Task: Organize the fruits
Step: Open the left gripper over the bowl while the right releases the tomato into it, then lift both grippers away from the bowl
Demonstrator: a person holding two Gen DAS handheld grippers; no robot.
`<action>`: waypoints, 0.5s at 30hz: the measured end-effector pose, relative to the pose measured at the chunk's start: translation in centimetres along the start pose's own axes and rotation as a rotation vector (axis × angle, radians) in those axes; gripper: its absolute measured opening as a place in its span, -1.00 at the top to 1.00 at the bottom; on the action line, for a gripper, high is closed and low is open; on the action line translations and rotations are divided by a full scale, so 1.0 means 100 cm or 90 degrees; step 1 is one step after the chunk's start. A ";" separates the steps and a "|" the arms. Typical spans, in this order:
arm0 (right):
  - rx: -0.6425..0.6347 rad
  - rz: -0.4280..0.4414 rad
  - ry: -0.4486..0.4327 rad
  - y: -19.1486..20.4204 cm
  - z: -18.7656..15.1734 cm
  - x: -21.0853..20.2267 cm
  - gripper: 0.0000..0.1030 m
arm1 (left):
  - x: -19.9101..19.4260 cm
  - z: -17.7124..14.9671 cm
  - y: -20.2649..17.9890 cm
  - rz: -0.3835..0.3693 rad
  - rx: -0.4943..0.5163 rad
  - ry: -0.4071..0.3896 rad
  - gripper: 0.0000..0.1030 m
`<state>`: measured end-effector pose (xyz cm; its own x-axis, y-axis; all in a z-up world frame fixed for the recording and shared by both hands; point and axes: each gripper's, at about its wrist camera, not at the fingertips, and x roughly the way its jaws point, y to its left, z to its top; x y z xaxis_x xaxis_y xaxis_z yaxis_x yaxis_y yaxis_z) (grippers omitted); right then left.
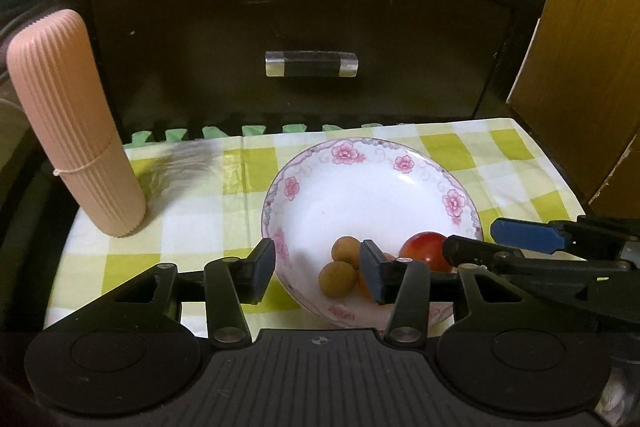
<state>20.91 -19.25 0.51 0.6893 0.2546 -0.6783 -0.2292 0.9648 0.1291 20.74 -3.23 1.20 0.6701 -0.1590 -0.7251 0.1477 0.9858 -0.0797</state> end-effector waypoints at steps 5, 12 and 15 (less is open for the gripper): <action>0.004 0.004 0.003 0.004 -0.007 -0.008 0.18 | -0.009 -0.005 0.004 0.002 -0.001 0.000 -0.09; 0.006 0.007 0.017 0.008 -0.020 -0.016 0.18 | -0.018 -0.013 0.007 0.002 -0.001 0.008 -0.11; 0.002 0.012 0.021 0.012 -0.025 -0.020 0.18 | -0.023 -0.017 0.007 0.000 0.003 0.010 -0.16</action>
<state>17.56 -18.72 0.23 0.6618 0.2701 -0.6993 -0.2396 0.9601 0.1441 18.10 -2.04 1.65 0.6590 -0.1588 -0.7352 0.1522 0.9854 -0.0765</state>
